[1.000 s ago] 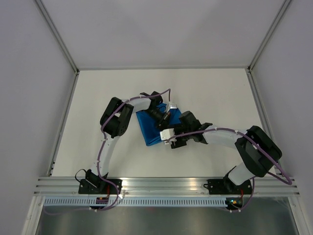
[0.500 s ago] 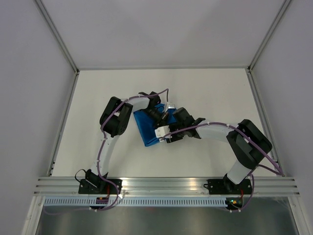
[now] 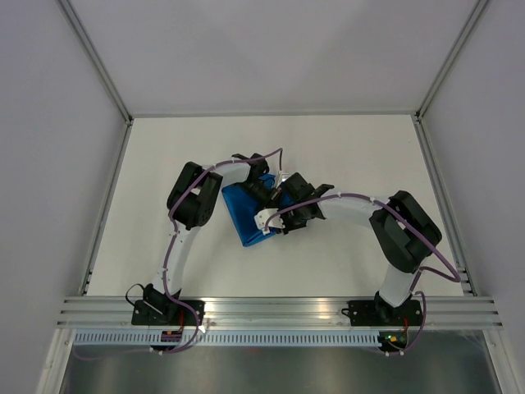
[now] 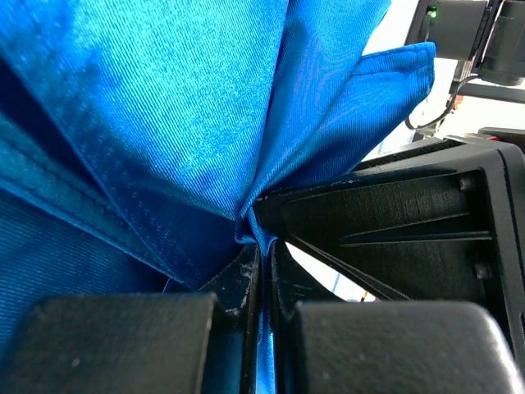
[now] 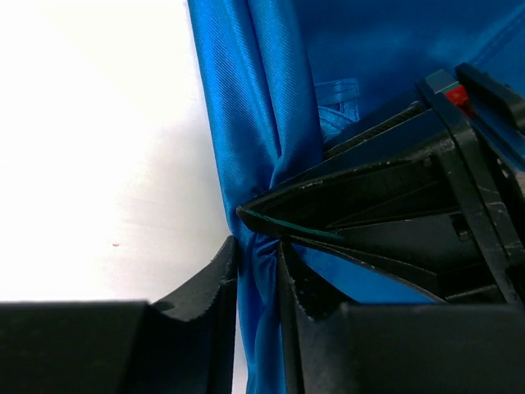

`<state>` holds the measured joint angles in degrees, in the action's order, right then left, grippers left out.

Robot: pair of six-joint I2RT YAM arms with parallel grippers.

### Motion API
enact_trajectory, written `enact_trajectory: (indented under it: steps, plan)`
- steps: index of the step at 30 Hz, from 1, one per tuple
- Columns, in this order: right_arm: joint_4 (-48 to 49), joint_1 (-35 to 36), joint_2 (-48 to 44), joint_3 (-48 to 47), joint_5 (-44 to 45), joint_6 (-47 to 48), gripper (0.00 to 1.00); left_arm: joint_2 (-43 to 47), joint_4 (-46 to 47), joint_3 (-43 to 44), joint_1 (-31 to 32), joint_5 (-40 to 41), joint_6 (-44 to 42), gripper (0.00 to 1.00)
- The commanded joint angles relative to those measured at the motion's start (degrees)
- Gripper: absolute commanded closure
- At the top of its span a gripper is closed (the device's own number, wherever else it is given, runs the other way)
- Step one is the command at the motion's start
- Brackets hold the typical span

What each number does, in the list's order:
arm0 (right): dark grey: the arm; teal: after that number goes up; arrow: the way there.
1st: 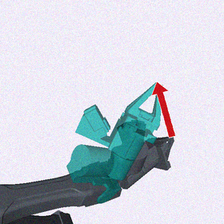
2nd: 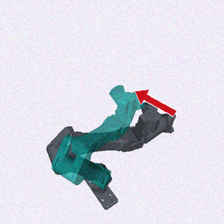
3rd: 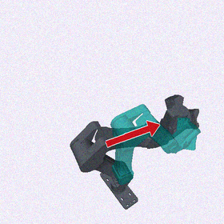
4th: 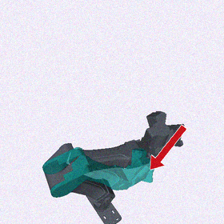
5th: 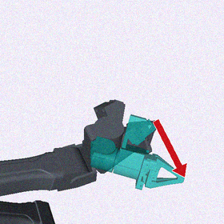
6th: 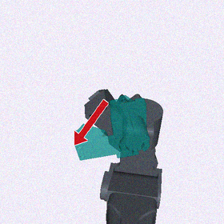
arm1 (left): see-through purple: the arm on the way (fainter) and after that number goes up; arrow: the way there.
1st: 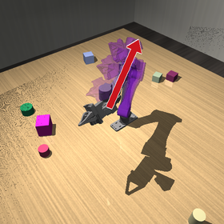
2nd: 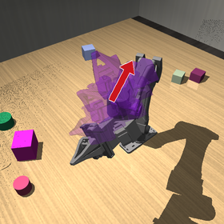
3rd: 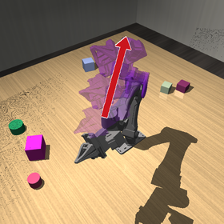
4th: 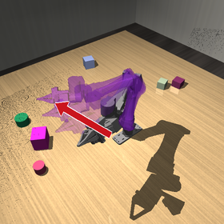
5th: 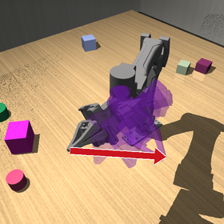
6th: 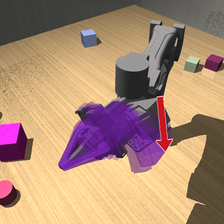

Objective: Fold the napkin, place the utensils inside, and roll it up
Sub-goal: Roll the napkin with the utensil

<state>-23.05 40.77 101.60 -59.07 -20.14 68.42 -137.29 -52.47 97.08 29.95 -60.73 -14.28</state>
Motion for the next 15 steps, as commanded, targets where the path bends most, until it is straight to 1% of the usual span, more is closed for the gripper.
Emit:
enact_trajectory:
  steps: [1, 3, 4, 5, 7, 8, 11, 15]
  plan:
    - [-8.4, 0.2, 5.6, -1.0, 0.8, 0.0, 0.79, -0.5, 0.0, 1.4, -0.1, 2.9, -3.2, 0.92]
    - [-9.9, 0.2, 7.0, -2.2, 0.3, -0.7, 0.82, 0.4, 0.2, 1.8, -0.5, 3.2, -3.1, 0.84]
    - [-11.7, 0.0, 7.5, -3.5, -0.1, -0.8, 0.83, 1.4, 0.3, 1.8, -0.8, 3.2, -2.9, 0.75]
    - [-12.6, -0.2, 8.0, -4.2, -0.9, -1.0, 0.84, 2.0, 0.5, 1.9, -1.0, 3.3, -2.5, 0.69]
    - [-15.1, -0.9, 9.1, -6.1, -1.7, -1.4, 0.86, 3.2, 1.3, 2.0, -1.4, 3.6, -2.0, 0.63]
    - [-16.0, -1.1, 9.4, -6.8, -2.3, -1.5, 0.87, 4.4, 1.7, 2.1, -1.6, 3.6, -1.5, 0.57]
    - [-19.7, -2.5, 11.4, -10.4, -4.6, -1.8, 0.89, 6.9, 3.6, 2.2, -1.8, 5.5, 0.6, 0.52]
    - [-27.0, -4.3, 15.6, -15.7, -8.1, -1.3, 0.89, 9.3, 5.9, 2.4, -2.9, 10.0, 4.0, 0.51]
